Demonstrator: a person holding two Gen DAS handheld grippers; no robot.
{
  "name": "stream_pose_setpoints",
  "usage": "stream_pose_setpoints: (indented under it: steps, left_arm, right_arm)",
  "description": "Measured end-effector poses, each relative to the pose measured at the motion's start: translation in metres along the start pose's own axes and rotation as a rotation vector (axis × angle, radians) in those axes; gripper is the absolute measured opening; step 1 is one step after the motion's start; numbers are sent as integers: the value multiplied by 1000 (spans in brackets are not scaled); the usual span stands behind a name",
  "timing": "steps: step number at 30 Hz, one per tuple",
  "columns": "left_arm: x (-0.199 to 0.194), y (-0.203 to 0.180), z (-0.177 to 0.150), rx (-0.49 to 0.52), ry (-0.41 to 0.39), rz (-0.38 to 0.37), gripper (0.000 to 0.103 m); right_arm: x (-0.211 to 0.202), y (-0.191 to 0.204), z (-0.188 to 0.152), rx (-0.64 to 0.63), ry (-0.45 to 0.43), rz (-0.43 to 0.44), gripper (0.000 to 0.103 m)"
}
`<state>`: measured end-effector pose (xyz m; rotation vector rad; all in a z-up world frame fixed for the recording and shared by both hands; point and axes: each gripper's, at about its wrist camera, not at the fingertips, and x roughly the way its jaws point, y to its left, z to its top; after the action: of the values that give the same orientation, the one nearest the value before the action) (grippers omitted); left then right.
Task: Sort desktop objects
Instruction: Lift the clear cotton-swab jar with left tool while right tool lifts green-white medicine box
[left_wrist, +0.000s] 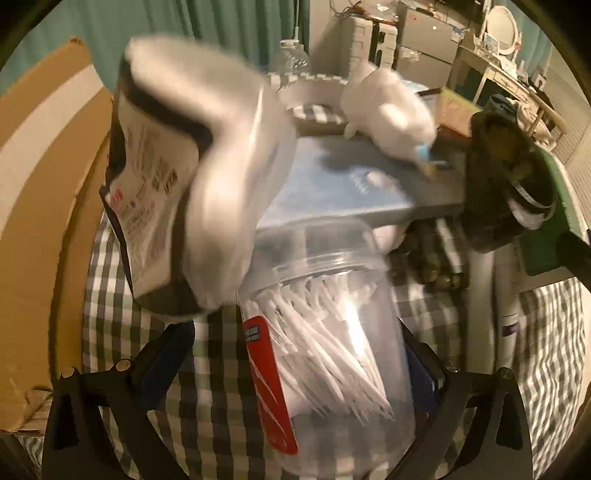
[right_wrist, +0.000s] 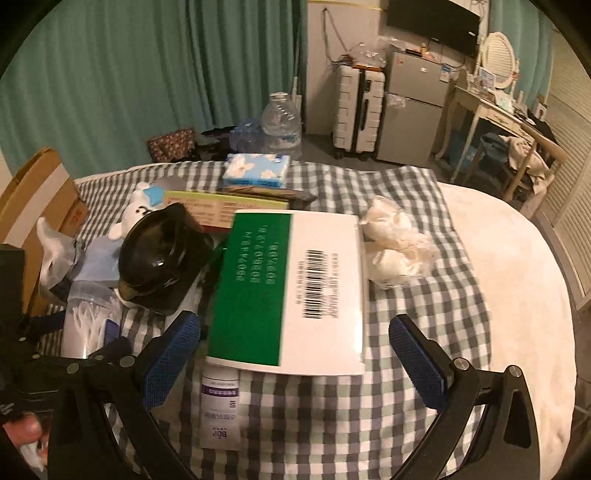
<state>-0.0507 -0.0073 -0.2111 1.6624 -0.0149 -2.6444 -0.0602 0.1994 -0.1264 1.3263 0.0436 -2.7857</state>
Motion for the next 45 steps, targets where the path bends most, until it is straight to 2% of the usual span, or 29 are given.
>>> stream_pose_setpoints:
  steps: [2,5,8,10,12,13,22,28,30,33,40,45]
  left_arm:
    - [3,5,-2,-12,8,-23,100]
    - [1,7,-3,4,-11,-29,94]
    - [-4,5,-6,51,-32,-13,82]
    - [-8,3,-8,77,-46,-13,71]
    - [-11,4,-10,90,-49,-5,70]
    - [-11,7,-11,91,-49,-9,70]
    - [-27,32,-17,83,-53,-20,70]
    - [-69,41,-22,95,-130,-41,69]
    - [-81,26,8,101,-150,-44,69]
    - [-102,29,10,102,-192,-45,69]
    - [-118,-6,25,104,-280,-55,69]
    - [-149,-15,26,111,-349,-67,69]
  right_arm:
    - [3,7,-1,-33,-12,-16,103]
    - [21,14,-2,-75,55,-38,103]
    - [28,6,-5,-24,68,-19,103]
    - [30,-1,-7,24,72,-12,97]
    - [34,-6,-7,54,86,-3,86]
    - [36,-7,-7,53,94,3,77]
    - [25,-6,-8,53,87,-9,76]
    - [0,-2,-1,47,36,-30,76]
    - [-8,0,1,49,25,-27,76]
    - [-22,2,3,47,2,-23,76]
    - [-57,1,13,42,-57,-12,76]
    - [-86,2,24,47,-126,-8,76]
